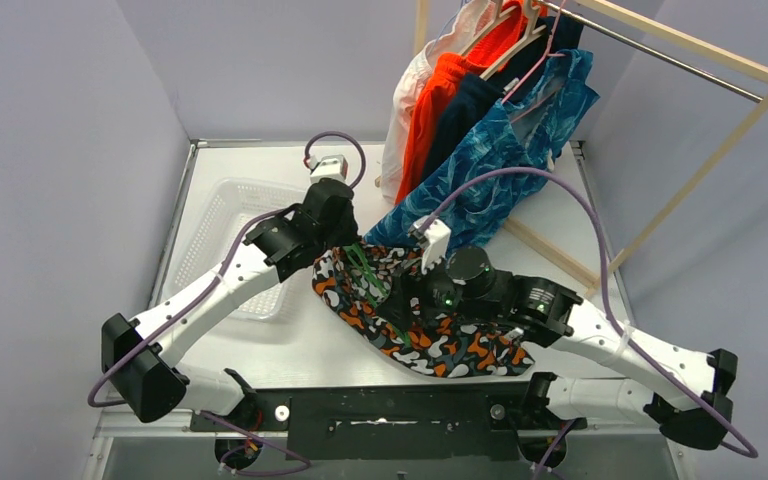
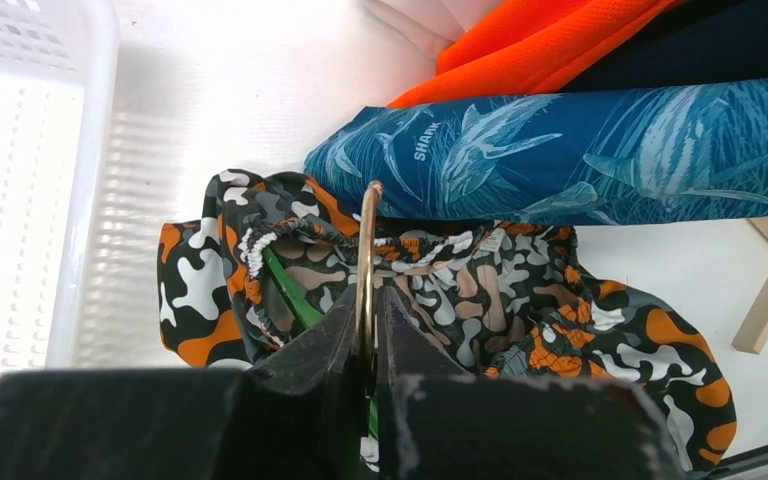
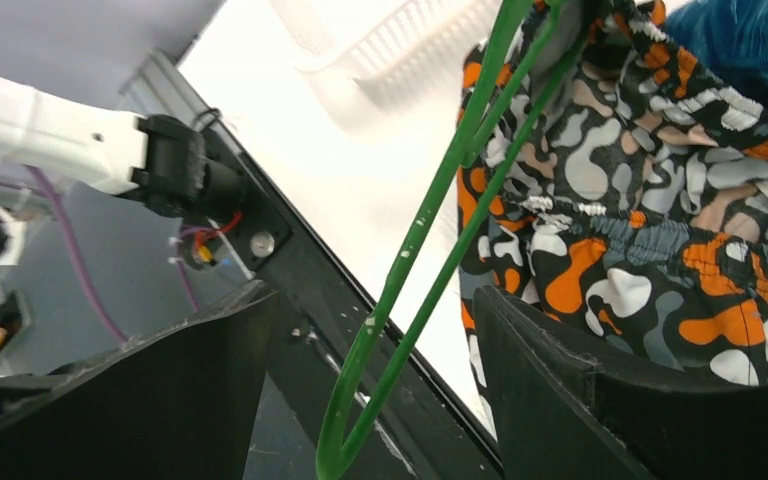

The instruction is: Remove the shorts from the hanger

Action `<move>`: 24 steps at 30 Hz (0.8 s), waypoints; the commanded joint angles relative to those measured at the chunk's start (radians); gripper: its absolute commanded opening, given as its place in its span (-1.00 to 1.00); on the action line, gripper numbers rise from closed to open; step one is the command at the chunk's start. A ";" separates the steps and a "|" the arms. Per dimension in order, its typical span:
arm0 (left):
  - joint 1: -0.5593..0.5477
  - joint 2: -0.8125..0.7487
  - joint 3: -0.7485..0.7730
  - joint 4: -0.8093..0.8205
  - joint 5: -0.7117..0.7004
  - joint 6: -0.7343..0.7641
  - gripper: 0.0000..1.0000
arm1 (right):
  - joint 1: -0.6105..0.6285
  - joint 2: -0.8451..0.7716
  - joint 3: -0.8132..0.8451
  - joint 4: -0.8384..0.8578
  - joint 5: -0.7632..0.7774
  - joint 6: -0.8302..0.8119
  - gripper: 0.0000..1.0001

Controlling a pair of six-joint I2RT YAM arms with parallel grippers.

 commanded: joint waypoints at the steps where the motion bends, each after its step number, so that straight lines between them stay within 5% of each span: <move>1: 0.001 0.000 0.068 0.006 -0.022 -0.020 -1.00 | 0.078 0.068 0.068 -0.066 0.221 -0.004 0.40; 9: 0.006 -0.019 0.051 0.005 -0.041 -0.044 -1.00 | 0.134 0.113 0.040 -0.061 0.297 0.006 -0.30; 14: 0.009 -0.023 0.050 0.011 -0.026 -0.053 -1.00 | 0.151 0.134 0.058 -0.112 0.411 0.043 -0.98; 15: 0.010 -0.029 0.049 0.015 -0.009 -0.052 -0.91 | 0.151 0.128 0.056 -0.125 0.433 0.055 -1.00; 19: 0.032 -0.065 0.022 0.045 0.070 -0.056 -0.04 | 0.151 0.061 0.019 -0.136 0.424 0.075 -1.00; 24: 0.073 -0.143 -0.027 0.117 0.174 -0.057 0.55 | 0.152 -0.038 -0.065 -0.052 0.356 0.059 -1.00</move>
